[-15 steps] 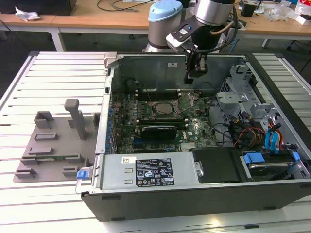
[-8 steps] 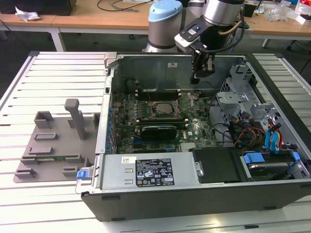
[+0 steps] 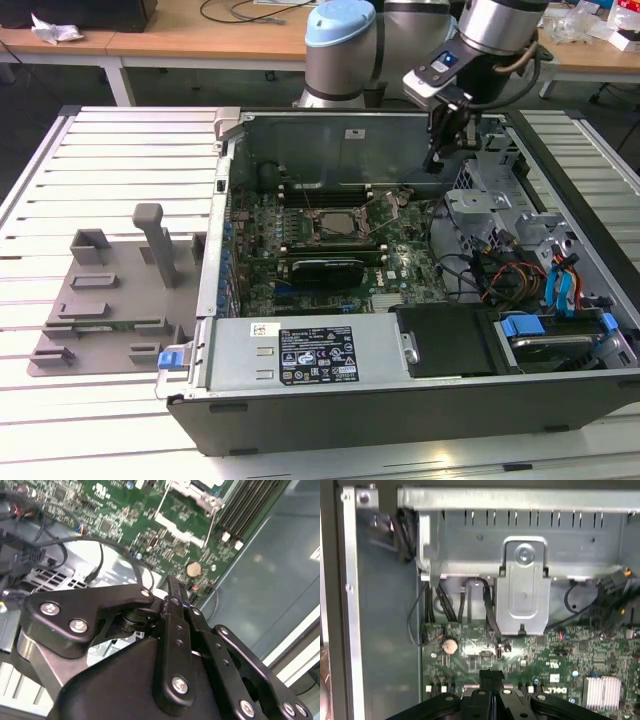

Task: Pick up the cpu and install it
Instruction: 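Close the cpu cover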

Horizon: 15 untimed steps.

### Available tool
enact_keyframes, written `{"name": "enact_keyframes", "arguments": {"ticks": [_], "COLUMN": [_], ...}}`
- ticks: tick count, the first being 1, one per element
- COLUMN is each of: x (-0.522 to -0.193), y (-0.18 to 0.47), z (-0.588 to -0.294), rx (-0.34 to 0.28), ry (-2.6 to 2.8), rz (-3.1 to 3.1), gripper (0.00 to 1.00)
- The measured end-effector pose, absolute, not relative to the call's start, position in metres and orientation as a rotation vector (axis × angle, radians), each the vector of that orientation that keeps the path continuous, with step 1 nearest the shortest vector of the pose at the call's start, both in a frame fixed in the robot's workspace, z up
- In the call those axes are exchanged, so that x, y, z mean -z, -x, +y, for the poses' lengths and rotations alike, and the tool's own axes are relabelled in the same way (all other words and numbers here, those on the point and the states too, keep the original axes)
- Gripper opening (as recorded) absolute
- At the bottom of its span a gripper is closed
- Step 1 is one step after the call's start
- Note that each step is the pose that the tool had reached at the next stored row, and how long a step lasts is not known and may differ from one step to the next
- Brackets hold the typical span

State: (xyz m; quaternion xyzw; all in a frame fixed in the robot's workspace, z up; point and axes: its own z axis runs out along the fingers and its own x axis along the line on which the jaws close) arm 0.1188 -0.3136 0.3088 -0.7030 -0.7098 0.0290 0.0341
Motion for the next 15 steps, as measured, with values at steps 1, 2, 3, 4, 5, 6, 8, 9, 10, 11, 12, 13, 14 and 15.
{"name": "enact_keyframes", "arguments": {"ticks": [1,2,3,4,5,6,8,9,10,11,12,13,14,15], "x": [-0.309,-0.309,-0.309,-0.309,-0.308,-0.308,-0.308,-0.306,-0.300,-0.300,-0.300,-0.299,-0.299,-0.299], "y": [-0.123,-0.126,-0.134,-0.139,-0.146,-0.153,-0.162,-0.172,-0.175,-0.176,-0.175,-0.173,-0.167,-0.159], "z": [-0.314,-0.314,-0.314,-0.314,-0.314,-0.313,-0.313,-0.313,-0.313,-0.313,-0.313,-0.313,-0.313,-0.313], "rx": [-0.089,-0.090,-0.090,-0.090,-0.091,-0.091,-0.091,-0.092,-0.093,-0.092,-0.092,-0.092,-0.089,-0.087], "ry": [2.162,2.162,2.161,2.161,2.161,2.161,2.161,2.161,2.161,2.161,2.161,2.161,2.163,2.164], "rz": [-2.183,-2.182,-2.182,-2.182,-2.182,-2.182,-2.182,-2.182,-2.182,-2.182,-2.182,-2.182,-2.184,-2.184], "gripper": [0.11,0.11,0.11,0.11,0.11,0.11,0.11,0.11,0.11,0.11,0.11,0.11,0.11,0.11]}}
